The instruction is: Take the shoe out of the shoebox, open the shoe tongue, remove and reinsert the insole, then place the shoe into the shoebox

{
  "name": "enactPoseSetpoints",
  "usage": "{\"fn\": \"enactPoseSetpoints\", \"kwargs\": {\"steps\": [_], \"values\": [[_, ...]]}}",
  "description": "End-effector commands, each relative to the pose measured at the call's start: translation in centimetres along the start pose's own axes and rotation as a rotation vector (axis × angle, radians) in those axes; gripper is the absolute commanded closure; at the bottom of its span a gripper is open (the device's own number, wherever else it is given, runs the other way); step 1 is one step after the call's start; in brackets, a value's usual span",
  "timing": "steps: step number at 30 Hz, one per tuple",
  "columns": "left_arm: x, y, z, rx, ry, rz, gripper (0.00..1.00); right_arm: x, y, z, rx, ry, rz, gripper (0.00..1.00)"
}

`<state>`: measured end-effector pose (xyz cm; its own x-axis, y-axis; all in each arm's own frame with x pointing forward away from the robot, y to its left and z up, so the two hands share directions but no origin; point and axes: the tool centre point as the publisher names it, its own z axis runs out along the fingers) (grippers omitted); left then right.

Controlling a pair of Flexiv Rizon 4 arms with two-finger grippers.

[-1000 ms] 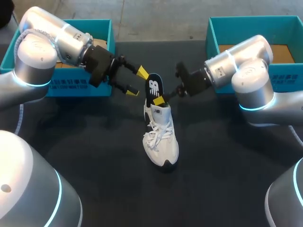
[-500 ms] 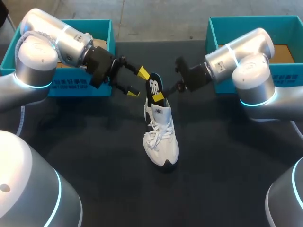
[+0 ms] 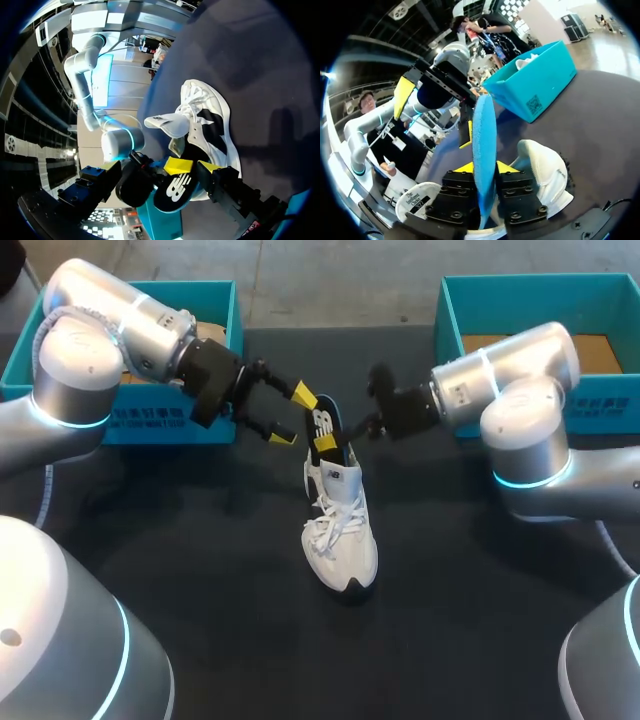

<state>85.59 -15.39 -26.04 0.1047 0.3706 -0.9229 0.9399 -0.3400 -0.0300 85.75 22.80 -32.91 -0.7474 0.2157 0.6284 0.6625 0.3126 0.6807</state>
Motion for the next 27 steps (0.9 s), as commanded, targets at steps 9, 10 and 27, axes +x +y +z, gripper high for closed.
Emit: {"fn": "enactPoseSetpoints", "kwargs": {"steps": [9,10,27], "values": [[0.3,-0.1,0.0,-0.003,-0.003,0.000,0.00,0.3,-0.7,0.1,0.048,0.014,0.028,1.00],[0.3,-0.2,-0.1,-0.004,-0.003,-0.001,0.00,0.2,-0.9,0.2,0.062,0.020,0.035,1.00],[0.5,-0.3,-0.5,-0.003,-0.002,0.002,0.00,0.9,-2.7,0.8,0.108,0.036,0.094,0.75]]}}
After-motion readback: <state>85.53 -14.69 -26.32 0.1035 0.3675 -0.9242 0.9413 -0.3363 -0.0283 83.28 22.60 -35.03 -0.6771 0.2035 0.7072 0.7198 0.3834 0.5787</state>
